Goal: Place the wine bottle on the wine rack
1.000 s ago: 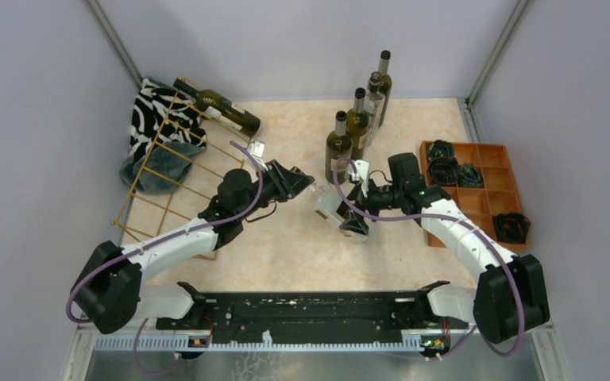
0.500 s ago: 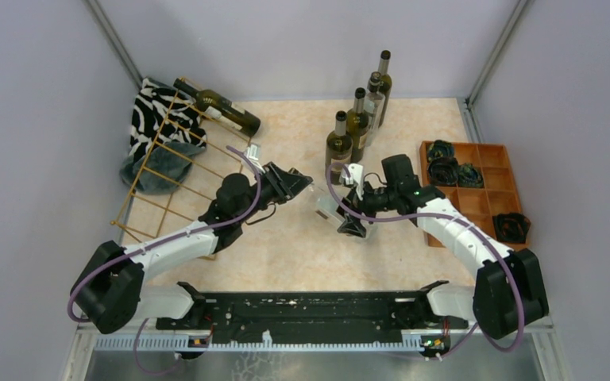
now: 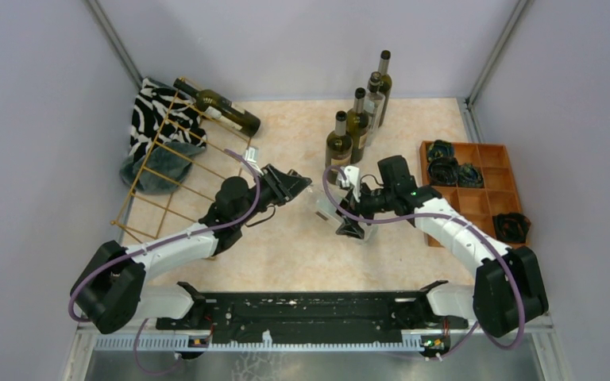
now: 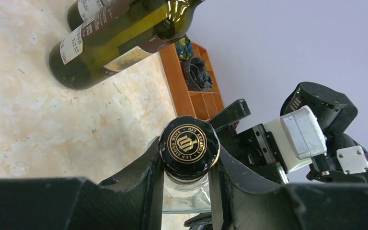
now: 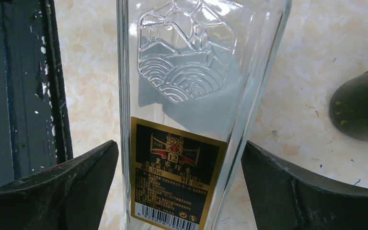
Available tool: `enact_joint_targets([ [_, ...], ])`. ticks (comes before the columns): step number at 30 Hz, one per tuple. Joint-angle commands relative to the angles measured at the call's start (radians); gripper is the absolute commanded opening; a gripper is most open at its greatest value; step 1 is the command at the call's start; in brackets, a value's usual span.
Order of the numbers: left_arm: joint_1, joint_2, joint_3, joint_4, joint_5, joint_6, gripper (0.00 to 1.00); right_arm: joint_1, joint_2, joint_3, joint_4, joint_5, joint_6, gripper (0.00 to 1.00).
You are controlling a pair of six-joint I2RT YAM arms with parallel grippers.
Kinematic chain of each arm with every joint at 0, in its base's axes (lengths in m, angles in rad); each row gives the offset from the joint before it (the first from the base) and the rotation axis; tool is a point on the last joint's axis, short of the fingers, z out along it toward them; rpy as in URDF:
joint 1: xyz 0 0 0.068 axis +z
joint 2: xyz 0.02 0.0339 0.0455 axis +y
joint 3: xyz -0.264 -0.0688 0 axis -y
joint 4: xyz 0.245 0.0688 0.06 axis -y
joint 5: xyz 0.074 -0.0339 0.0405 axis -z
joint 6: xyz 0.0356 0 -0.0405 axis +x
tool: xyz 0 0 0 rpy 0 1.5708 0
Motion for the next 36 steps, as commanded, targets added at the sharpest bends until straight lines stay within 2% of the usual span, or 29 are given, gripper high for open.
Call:
enact_joint_targets([
  [1,0.008,-0.055,0.016,0.232,0.003,-0.108,0.00,0.017,0.007,-0.003,0.028,-0.003,-0.013,0.96],
  [19,0.017,-0.054,-0.012,0.287,0.003,-0.157,0.00,0.027,0.007,-0.005,0.036,0.007,-0.013,0.89],
  [29,0.030,-0.057,-0.017,0.286,0.028,-0.159,0.00,0.026,0.014,0.031,0.010,0.011,0.019,0.98],
  [36,0.085,-0.109,-0.032,0.218,0.051,-0.137,0.00,0.025,0.005,0.060,-0.056,0.010,-0.026,0.98],
])
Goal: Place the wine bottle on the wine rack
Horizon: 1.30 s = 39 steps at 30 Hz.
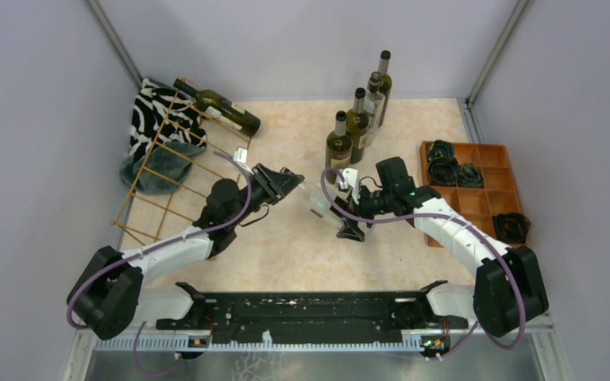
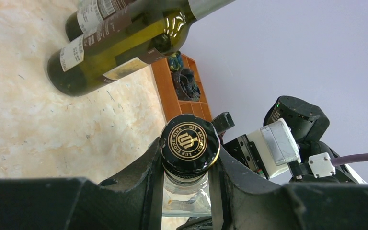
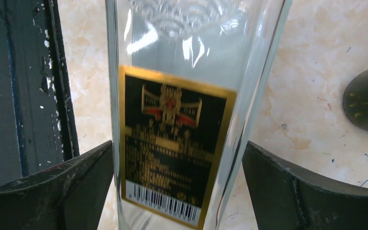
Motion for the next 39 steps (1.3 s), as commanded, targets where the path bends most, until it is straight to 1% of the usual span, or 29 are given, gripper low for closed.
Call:
enact_joint_targets([
  [1,0.052,-0.095,0.014,0.124,0.033,-0.061,0.00,0.007,-0.003,0.062,-0.028,-0.008,-0.038,0.99],
  [8,0.215,-0.133,0.046,0.004,0.125,-0.017,0.00,-0.014,-0.020,0.065,-0.034,-0.007,-0.045,0.98],
  [16,0.343,-0.122,0.117,-0.087,0.226,0.029,0.00,-0.021,-0.023,0.065,-0.033,0.007,-0.047,0.98],
  [26,0.538,-0.067,0.238,-0.140,0.335,0.044,0.00,-0.021,-0.030,0.063,-0.037,0.010,-0.058,0.98],
  [29,0.581,-0.038,0.270,-0.161,0.348,0.068,0.00,-0.021,-0.034,0.063,-0.037,0.010,-0.061,0.98],
  [39,0.701,0.066,0.388,-0.158,0.425,0.083,0.00,-0.021,-0.044,0.059,-0.039,0.006,-0.067,0.98],
])
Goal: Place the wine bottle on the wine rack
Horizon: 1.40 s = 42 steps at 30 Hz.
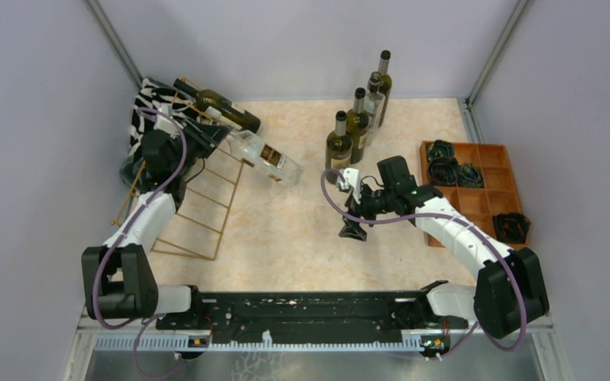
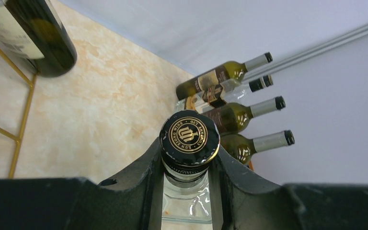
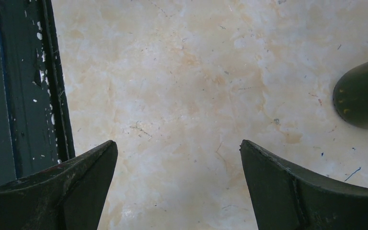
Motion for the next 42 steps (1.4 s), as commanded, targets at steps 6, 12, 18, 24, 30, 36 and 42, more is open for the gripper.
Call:
enact_joint_targets([
  [6,0.082,0.063,0.175,0.115,0.078,-0.025,0.00,-0.007,-0.043,0.037,0.011,-0.014,-0.026,0.98],
  [12,0.120,0.108,0.222,0.136,0.082,0.026,0.00,-0.007,-0.047,0.037,0.011,-0.013,-0.028,0.98],
  [18,0.157,0.151,0.245,0.168,0.092,0.043,0.00,-0.007,-0.049,0.036,0.010,-0.014,-0.029,0.98],
  [24,0.178,0.196,0.271,0.195,0.088,0.064,0.00,-0.007,-0.052,0.035,0.010,-0.013,-0.032,0.98],
  [30,0.184,0.241,0.303,0.203,0.072,0.119,0.00,-0.007,-0.052,0.035,0.010,-0.014,-0.032,0.98],
  [36,0.195,0.291,0.331,0.221,0.060,0.137,0.00,-0.007,-0.052,0.034,0.010,-0.012,-0.034,0.98],
  [42,0.201,0.336,0.371,0.213,0.059,0.164,0.00,-0.007,-0.052,0.034,0.010,-0.013,-0.035,0.98],
])
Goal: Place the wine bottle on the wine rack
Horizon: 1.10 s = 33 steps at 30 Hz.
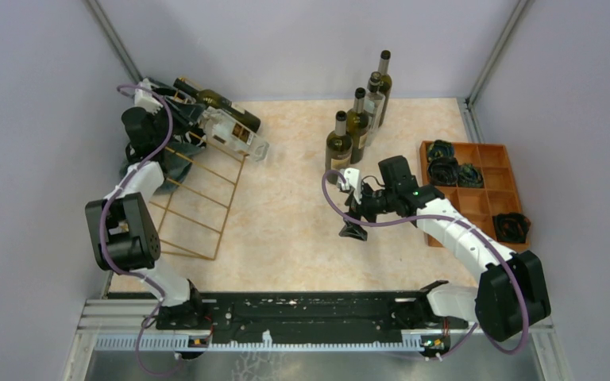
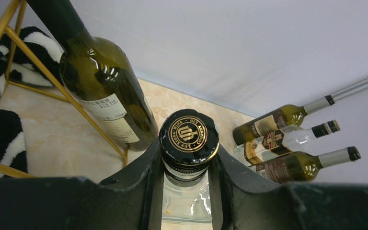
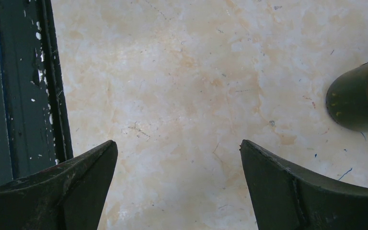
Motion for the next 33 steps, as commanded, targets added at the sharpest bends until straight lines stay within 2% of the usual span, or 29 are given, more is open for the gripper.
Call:
enact_joint_targets([
  [1,0.012,-0.001,0.084,0.137,-0.002,-0.024,0.00,-0.007,-0.031,0.034,0.010,-0.013,-0.019,0.98],
  [33,0.017,0.098,0.180,0.106,-0.035,0.100,0.00,-0.007,-0.019,0.034,0.007,-0.014,-0.023,0.98],
])
